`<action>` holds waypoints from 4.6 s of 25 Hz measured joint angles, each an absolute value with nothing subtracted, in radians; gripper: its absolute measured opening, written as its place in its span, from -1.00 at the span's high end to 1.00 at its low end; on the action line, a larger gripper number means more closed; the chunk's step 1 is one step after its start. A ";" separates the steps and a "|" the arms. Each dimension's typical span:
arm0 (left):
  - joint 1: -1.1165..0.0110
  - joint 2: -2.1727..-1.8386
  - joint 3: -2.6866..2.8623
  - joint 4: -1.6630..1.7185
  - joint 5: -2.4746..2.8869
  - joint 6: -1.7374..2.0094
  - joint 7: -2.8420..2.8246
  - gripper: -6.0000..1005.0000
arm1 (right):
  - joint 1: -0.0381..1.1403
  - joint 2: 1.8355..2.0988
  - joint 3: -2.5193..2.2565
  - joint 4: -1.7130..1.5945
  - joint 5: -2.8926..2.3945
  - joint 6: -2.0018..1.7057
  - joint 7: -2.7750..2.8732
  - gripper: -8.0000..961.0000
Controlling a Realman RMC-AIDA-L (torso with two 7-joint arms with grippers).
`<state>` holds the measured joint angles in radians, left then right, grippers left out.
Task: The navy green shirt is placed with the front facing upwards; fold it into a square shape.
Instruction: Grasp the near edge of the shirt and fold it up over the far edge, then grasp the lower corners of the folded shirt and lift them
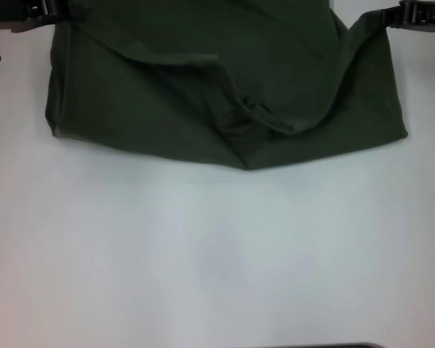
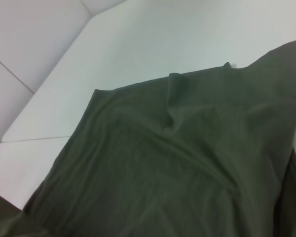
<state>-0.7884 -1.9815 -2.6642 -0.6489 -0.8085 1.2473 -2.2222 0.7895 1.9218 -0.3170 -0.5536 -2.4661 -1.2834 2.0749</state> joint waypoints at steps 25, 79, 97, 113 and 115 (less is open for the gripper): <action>-0.778 -1.991 -2.660 -0.627 -0.808 1.087 -2.235 0.85 | 0.859 1.934 -0.401 -0.541 -2.459 -1.132 2.085 0.89; -0.753 -2.100 -2.635 -0.660 -0.869 1.015 -2.207 0.30 | 0.844 1.979 -0.492 -0.497 -2.403 -1.002 2.046 0.27; -0.692 -2.123 -2.599 -0.740 -1.001 1.062 -2.145 -0.69 | 0.683 2.005 -0.492 -0.727 -2.243 -1.138 2.042 -0.59; -0.585 -2.119 -2.564 -0.769 -1.066 1.228 -2.038 -0.78 | 0.492 1.977 -0.493 -0.752 -2.209 -1.351 1.986 -0.58; -0.571 -2.119 -2.561 -0.768 -1.067 1.231 -2.017 -0.78 | 0.489 1.971 -0.493 -0.746 -2.212 -1.360 1.991 -0.57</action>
